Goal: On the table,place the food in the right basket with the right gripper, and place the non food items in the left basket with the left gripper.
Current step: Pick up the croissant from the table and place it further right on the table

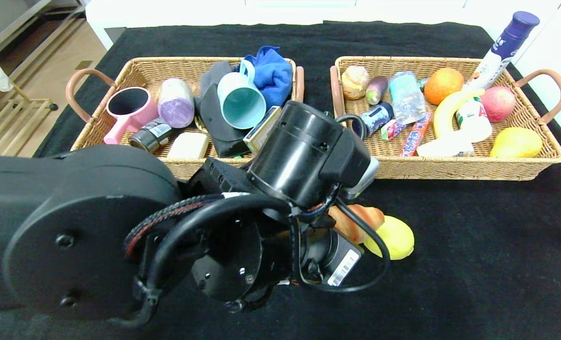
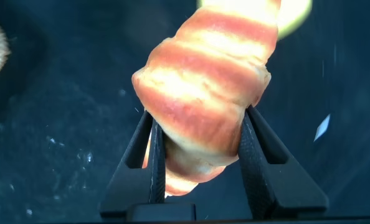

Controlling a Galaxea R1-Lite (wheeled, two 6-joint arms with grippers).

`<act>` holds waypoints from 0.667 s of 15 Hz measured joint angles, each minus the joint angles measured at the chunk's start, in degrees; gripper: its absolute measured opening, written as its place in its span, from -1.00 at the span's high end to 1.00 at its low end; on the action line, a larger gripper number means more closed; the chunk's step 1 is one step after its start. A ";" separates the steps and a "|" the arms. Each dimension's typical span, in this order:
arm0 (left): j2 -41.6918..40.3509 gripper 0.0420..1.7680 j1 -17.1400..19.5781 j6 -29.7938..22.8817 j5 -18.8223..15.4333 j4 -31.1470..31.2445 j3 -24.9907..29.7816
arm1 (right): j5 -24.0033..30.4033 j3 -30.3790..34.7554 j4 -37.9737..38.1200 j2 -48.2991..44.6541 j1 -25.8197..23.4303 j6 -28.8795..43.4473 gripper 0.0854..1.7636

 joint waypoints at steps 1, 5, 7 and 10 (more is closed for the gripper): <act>1.05 0.19 0.06 -4.45 0.93 1.41 -2.45 | 0.00 0.09 0.04 0.00 0.02 -0.01 -0.94; 5.57 0.20 1.22 -20.69 4.73 5.42 -9.53 | 0.07 0.35 0.06 0.06 0.04 -0.04 -0.94; 6.64 0.20 1.52 -24.80 5.53 5.51 -10.14 | 0.13 0.50 0.11 0.15 0.04 -0.09 -0.94; 7.69 0.20 2.16 -27.03 7.30 5.18 -10.52 | 0.18 0.63 0.15 0.37 0.04 -0.15 -0.94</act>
